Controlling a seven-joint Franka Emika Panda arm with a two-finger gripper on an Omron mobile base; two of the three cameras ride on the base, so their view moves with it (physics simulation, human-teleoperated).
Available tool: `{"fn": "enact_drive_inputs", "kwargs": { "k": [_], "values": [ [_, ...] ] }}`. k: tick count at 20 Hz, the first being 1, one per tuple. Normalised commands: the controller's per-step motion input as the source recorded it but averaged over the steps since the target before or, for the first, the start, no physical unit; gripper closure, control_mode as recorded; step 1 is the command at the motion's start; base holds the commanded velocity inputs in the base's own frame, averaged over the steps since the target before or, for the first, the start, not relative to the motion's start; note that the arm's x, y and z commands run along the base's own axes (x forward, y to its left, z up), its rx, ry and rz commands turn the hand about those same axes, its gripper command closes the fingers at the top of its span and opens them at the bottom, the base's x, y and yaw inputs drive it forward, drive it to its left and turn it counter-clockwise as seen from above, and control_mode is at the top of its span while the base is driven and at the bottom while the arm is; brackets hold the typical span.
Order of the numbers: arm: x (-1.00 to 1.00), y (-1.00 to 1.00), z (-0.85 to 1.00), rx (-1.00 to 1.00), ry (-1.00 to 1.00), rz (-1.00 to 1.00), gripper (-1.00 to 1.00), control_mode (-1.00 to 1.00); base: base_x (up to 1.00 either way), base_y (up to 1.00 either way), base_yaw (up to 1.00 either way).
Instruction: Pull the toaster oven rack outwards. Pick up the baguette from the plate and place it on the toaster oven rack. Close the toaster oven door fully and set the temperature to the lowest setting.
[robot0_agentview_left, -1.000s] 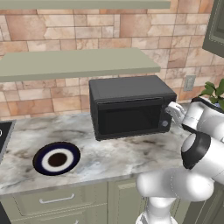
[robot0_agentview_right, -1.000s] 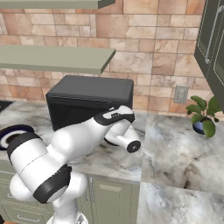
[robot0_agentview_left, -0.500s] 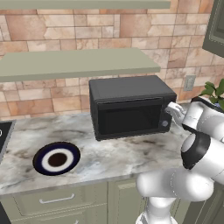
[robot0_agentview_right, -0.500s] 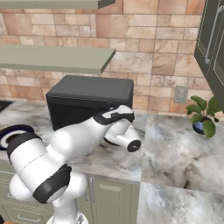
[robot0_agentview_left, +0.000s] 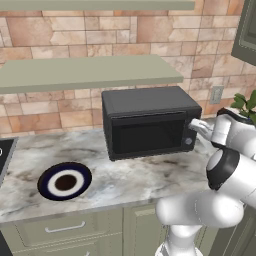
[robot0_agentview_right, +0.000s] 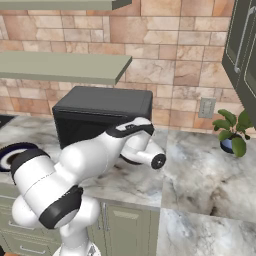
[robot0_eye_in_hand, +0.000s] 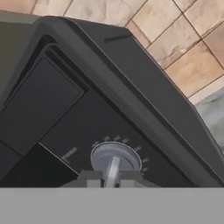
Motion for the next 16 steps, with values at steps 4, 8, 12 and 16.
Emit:
{"fn": "enact_drive_inputs", "kwargs": {
  "k": [4, 8, 12, 16],
  "values": [
    [0.00, 0.00, -0.07, -0.21, 0.00, 0.13, 1.00, -1.00, 0.00, 0.00, 0.00],
    [0.00, 0.00, -0.12, -0.22, -0.01, 0.13, 1.00, -1.00, 0.00, 0.00, 0.00],
    [0.00, 0.00, -0.09, -0.20, -0.02, 0.13, 1.00, -1.00, 0.00, 0.00, 0.00],
    [0.00, 0.00, -0.12, -0.19, 0.00, 0.14, 1.00, -1.00, 0.00, 0.00, 0.00]
  ]
}}
